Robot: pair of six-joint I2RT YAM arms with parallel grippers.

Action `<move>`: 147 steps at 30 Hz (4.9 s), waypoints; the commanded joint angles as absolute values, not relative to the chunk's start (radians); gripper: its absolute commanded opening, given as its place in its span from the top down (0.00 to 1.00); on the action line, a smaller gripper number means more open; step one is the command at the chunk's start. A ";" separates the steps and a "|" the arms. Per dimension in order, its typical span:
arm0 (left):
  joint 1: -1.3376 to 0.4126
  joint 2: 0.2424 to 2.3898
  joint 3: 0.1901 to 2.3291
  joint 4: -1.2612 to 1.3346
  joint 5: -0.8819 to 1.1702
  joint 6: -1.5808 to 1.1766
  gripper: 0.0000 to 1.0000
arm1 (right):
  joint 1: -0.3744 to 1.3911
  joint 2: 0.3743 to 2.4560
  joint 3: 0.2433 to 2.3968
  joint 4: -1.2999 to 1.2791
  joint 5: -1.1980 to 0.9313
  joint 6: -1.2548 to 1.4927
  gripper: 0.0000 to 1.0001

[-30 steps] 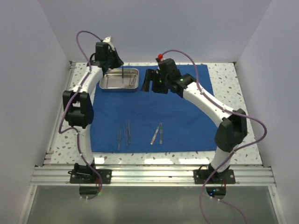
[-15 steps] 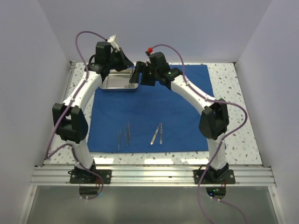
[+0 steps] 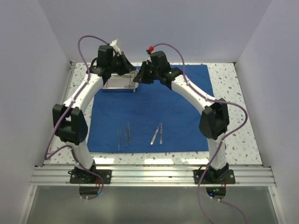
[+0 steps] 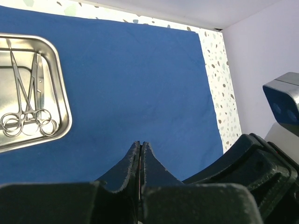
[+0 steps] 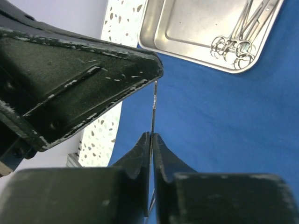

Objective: Open and lay out the surgical kit
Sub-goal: Place the medical item in the surgical kit, then pick up the medical item from the container.

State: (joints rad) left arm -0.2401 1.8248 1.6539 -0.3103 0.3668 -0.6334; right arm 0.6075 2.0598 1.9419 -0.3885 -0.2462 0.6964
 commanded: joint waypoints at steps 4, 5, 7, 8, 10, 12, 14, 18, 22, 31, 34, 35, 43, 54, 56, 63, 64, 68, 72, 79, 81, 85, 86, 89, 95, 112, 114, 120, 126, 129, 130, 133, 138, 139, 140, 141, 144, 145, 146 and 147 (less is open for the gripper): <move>-0.252 1.763 1.683 -0.276 0.405 -0.667 1.00 | 0.598 2.022 1.934 -0.342 -0.268 0.709 1.00; -0.252 1.764 1.684 -0.278 0.408 -0.670 1.00 | 0.598 2.019 1.925 -0.341 -0.268 0.710 1.00; -0.252 1.764 1.684 -0.273 0.414 -0.667 1.00 | 0.595 2.010 1.908 -0.336 -0.265 0.710 1.00; -0.250 1.769 1.692 -0.273 0.425 -0.663 1.00 | 0.594 1.993 1.902 -0.336 -0.264 0.710 1.00; -0.252 1.781 1.713 -0.317 0.404 -0.640 0.83 | 0.581 1.970 1.867 -0.353 -0.264 0.706 1.00; -0.252 1.807 1.765 -0.400 0.341 -0.614 0.59 | 0.569 1.901 1.787 -0.365 -0.258 0.693 1.00; -0.250 1.834 1.825 -0.486 0.230 -0.574 0.01 | 0.557 1.797 1.655 -0.373 -0.233 0.663 1.00; -0.238 1.859 1.855 -0.499 0.123 -0.508 0.00 | 0.549 1.639 1.413 -0.403 -0.201 0.617 1.00; -0.221 1.904 1.881 -0.486 0.130 -0.505 0.00 | 0.551 1.499 1.153 -0.388 -0.216 0.650 1.00; -0.219 1.913 1.829 -0.434 0.170 -0.508 0.02 | 0.587 1.453 0.920 -0.304 -0.255 0.727 1.00; -0.219 1.896 1.792 -0.422 0.169 -0.506 0.03 | 0.609 1.497 0.930 -0.258 -0.265 0.752 1.00; -0.219 1.894 1.789 -0.425 0.169 -0.505 0.03 | 0.617 1.512 0.937 -0.252 -0.267 0.756 1.00; -0.219 1.864 1.741 -0.430 0.158 -0.474 0.04 | 0.676 1.623 0.940 -0.144 -0.267 0.834 1.00; -0.219 1.836 1.692 -0.416 0.158 -0.466 0.04 | 0.739 1.643 0.882 -0.081 -0.236 0.881 1.00; -0.219 1.833 1.693 -0.416 0.158 -0.463 0.04 | 0.741 1.641 0.873 -0.089 -0.229 0.874 1.00; -0.219 1.827 1.700 -0.423 0.156 -0.462 0.04 | 0.741 1.664 0.891 -0.143 -0.190 0.812 0.59; -0.221 1.825 1.700 -0.423 0.158 -0.462 0.04 | 0.741 1.667 0.899 -0.147 -0.181 0.805 0.44; -0.221 1.821 1.707 -0.433 0.156 -0.456 0.04 | 0.742 1.675 0.920 -0.170 -0.169 0.779 0.34; -0.221 1.830 1.747 -0.460 0.135 -0.433 0.04 | 0.741 1.626 0.957 -0.224 -0.149 0.761 0.33; -0.221 1.968 1.903 -0.518 0.074 -0.330 0.02 | 0.741 1.433 1.089 -0.438 -0.066 0.654 0.33; -0.221 2.043 1.962 -0.522 0.049 -0.298 0.02 | 0.741 1.386 1.146 -0.512 -0.032 0.635 0.33; -0.218 2.193 2.055 -0.512 0.014 -0.258 0.02 | 0.739 1.333 1.232 -0.621 0.024 0.609 0.33; -0.218 2.248 2.090 -0.511 0.006 -0.255 0.02 | 0.738 1.324 1.245 -0.659 0.035 0.609 0.34; -0.213 2.340 2.143 -0.485 0.005 -0.252 0.03 | 0.736 1.299 1.295 -0.721 0.067 0.612 0.34; -0.196 2.454 2.197 -0.400 0.008 -0.262 0.03 | 0.736 1.275 1.299 -0.772 0.106 0.635 0.37; -0.227 2.589 2.217 -0.371 -0.058 -0.173 0.07 | 0.733 1.351 1.335 -0.773 0.106 0.650 0.41; -0.241 2.595 2.217 -0.380 -0.092 -0.172 0.10 | 0.729 1.353 1.331 -0.773 0.101 0.649 0.42; -0.247 2.580 2.175 -0.382 -0.126 -0.172 0.49 | 0.719 1.330 1.305 -0.775 0.103 0.643 0.43; -0.249 2.562 2.129 -0.380 -0.135 -0.169 0.82 | 0.710 1.318 1.290 -0.773 0.100 0.638 0.44; -0.248 2.566 2.128 -0.382 -0.137 -0.169 1.00 | 0.709 1.315 1.290 -0.775 0.098 0.634 0.45; -0.249 2.568 2.128 -0.383 -0.133 -0.167 1.00 | 0.707 1.313 1.289 -0.773 0.097 0.634 0.45; -0.249 2.572 2.137 -0.383 -0.123 -0.166 1.00 | 0.703 1.313 1.285 -0.776 0.092 0.630 0.46; -0.247 2.539 2.167 -0.382 -0.126 -0.163 1.00 | 0.703 1.316 1.290 -0.773 0.089 0.626 0.46; -0.245 2.531 2.175 -0.379 -0.129 -0.163 1.00 | 0.703 1.319 1.293 -0.773 0.087 0.624 0.47; -0.244 2.522 2.184 -0.380 -0.129 -0.163 1.00 | 0.703 1.319 1.295 -0.772 0.086 0.624 0.47; -0.241 2.510 2.207 -0.380 -0.127 -0.169 1.00 | 0.703 1.322 1.296 -0.767 0.084 0.623 0.47; -0.224 2.482 2.258 -0.383 -0.109 -0.196 1.00 | 0.699 1.328 1.299 -0.756 0.077 0.624 0.48; -0.219 2.474 2.266 -0.377 -0.100 -0.202 1.00 | 0.699 1.330 1.301 -0.755 0.074 0.624 0.48; -0.209 2.467 2.273 -0.376 -0.094 -0.209 1.00 | 0.699 1.330 1.301 -0.752 0.071 0.624 0.48; -0.204 2.453 2.287 -0.373 -0.091 -0.218 1.00 | 0.699 1.330 1.301 -0.747 0.069 0.626 0.48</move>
State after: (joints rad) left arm -0.2379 2.5568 2.2124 -0.3683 -0.1078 -0.1856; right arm 0.7055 1.3518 1.2869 -0.7658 0.0841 0.6384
